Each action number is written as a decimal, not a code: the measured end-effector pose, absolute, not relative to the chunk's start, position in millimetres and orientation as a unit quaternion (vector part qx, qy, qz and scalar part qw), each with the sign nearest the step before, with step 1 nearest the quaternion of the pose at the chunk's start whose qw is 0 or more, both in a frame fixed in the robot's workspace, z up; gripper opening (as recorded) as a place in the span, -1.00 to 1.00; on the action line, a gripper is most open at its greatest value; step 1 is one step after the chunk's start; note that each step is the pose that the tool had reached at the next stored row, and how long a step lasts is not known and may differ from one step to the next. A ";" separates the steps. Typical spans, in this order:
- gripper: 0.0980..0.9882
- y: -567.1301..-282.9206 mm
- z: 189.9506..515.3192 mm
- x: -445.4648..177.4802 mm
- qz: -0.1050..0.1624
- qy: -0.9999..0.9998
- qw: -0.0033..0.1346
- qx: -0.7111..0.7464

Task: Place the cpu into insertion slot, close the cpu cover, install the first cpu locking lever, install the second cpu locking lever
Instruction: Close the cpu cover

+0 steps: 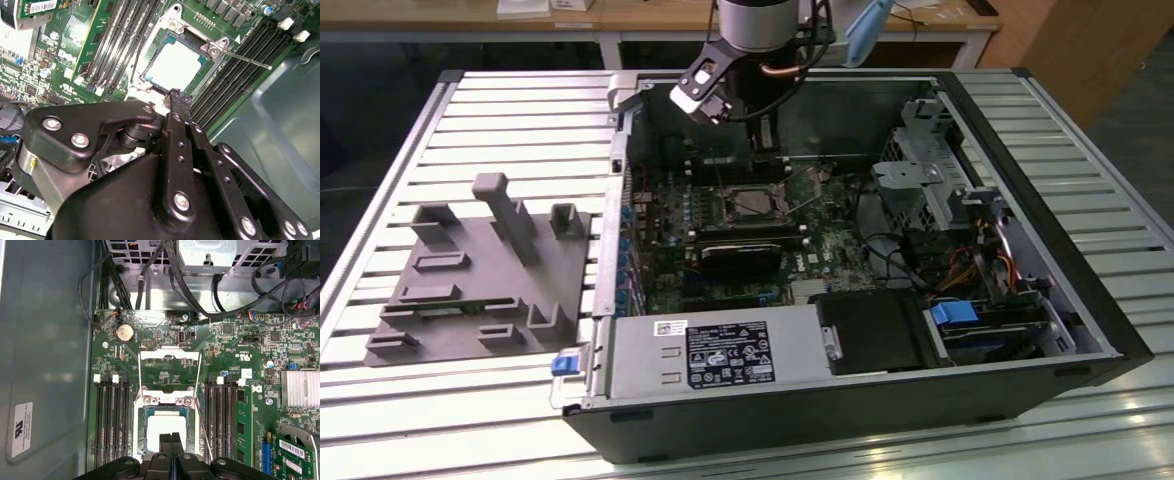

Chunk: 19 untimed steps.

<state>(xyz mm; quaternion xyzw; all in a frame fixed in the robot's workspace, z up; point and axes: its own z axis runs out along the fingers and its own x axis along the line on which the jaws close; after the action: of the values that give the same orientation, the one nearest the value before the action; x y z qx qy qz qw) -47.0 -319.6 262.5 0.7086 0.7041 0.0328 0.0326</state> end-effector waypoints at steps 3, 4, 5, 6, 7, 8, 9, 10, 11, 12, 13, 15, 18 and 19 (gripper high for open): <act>-0.99 -319.6 262.5 -45.4 0.033 0.704 0.033 0.709; -0.99 -319.6 262.5 -45.0 0.033 0.704 0.033 0.709; -0.99 -319.6 262.5 -44.5 0.033 0.704 0.033 0.709; -0.99 -319.6 262.5 -44.0 0.033 0.704 0.033 0.709; -0.99 -319.6 262.5 -43.3 0.033 0.704 0.033 0.709; -0.99 -319.6 262.5 -42.6 0.033 0.704 0.033 0.709; -0.99 -319.6 262.5 -41.9 0.033 0.704 0.033 0.709; -0.99 -319.6 262.5 -41.1 0.033 0.704 0.033 0.709; -0.99 -319.6 262.5 -40.3 0.033 0.704 0.033 0.709; -0.99 -319.6 262.5 -39.6 0.033 0.704 0.033 0.709; -0.99 -319.6 262.5 -38.8 0.033 0.704 0.033 0.709; -0.99 -319.6 262.5 -37.0 0.033 0.704 0.033 0.709; -0.99 -319.6 262.5 -34.1 0.033 0.704 0.033 0.709; -0.99 -319.6 262.5 -33.1 0.033 0.704 0.033 0.709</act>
<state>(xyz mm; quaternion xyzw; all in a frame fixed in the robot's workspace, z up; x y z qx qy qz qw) -33.1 -319.6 262.5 0.7086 0.7041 0.0328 0.0326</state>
